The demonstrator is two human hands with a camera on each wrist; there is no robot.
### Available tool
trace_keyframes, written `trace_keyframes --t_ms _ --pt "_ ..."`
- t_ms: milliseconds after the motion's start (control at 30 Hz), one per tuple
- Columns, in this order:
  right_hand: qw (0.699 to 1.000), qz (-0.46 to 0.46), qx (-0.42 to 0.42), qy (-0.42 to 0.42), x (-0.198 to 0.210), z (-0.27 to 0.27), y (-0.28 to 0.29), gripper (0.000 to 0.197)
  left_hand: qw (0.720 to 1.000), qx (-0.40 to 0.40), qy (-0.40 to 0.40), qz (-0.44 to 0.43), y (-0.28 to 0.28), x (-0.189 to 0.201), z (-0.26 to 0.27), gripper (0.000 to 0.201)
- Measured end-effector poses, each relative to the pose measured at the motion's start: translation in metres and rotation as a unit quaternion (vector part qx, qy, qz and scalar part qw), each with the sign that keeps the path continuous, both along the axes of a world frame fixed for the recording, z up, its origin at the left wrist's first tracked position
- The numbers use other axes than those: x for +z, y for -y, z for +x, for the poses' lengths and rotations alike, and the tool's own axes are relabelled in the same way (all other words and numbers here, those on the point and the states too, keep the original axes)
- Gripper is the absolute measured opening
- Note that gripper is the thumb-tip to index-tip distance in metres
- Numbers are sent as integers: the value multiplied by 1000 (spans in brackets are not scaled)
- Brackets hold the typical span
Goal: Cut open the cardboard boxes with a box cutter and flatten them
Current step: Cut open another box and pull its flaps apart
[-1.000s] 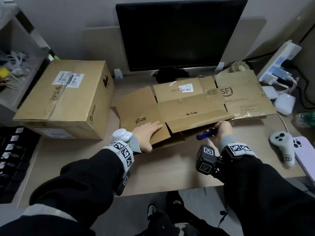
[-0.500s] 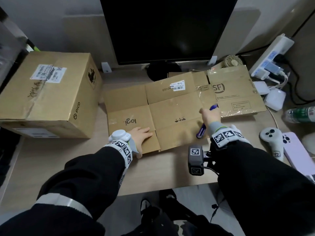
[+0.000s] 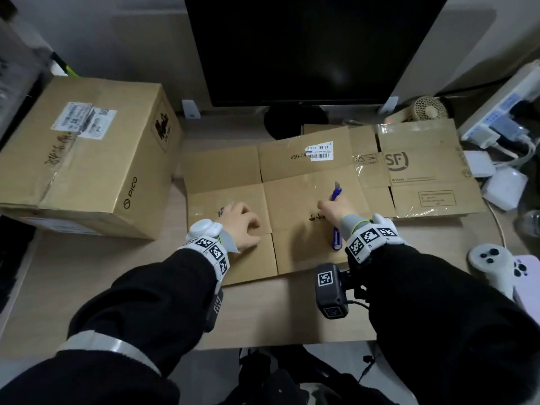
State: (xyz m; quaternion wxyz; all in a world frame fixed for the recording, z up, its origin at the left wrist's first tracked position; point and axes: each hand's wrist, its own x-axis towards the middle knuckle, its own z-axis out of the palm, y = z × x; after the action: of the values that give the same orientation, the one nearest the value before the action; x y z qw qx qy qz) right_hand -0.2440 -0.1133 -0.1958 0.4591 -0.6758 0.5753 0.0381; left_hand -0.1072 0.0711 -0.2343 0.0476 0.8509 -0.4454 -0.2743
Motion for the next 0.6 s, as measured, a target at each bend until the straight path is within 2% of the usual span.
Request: trace_keyframes --t_ms 67,133,200,300,400,500,600 --pt "999 -19 11 -27 1 6 3 25 998 50 22 -25 5 3 2 44" --pt "992 -76 41 -86 4 12 13 8 995 100 27 -16 16 6 13 61" --pt "976 -134 45 -167 5 12 28 34 992 124 18 12 20 6 26 85" --pt "972 -100 32 -212 3 9 42 47 984 173 -7 35 12 1 42 117" --pt "971 -67 47 -226 4 8 51 45 969 234 -37 69 4 -7 43 130" --pt "981 -24 46 -186 8 10 54 19 961 244 -35 128 4 -12 38 134" --pt "989 -10 23 -145 3 8 58 25 956 249 -35 152 7 -16 37 136"
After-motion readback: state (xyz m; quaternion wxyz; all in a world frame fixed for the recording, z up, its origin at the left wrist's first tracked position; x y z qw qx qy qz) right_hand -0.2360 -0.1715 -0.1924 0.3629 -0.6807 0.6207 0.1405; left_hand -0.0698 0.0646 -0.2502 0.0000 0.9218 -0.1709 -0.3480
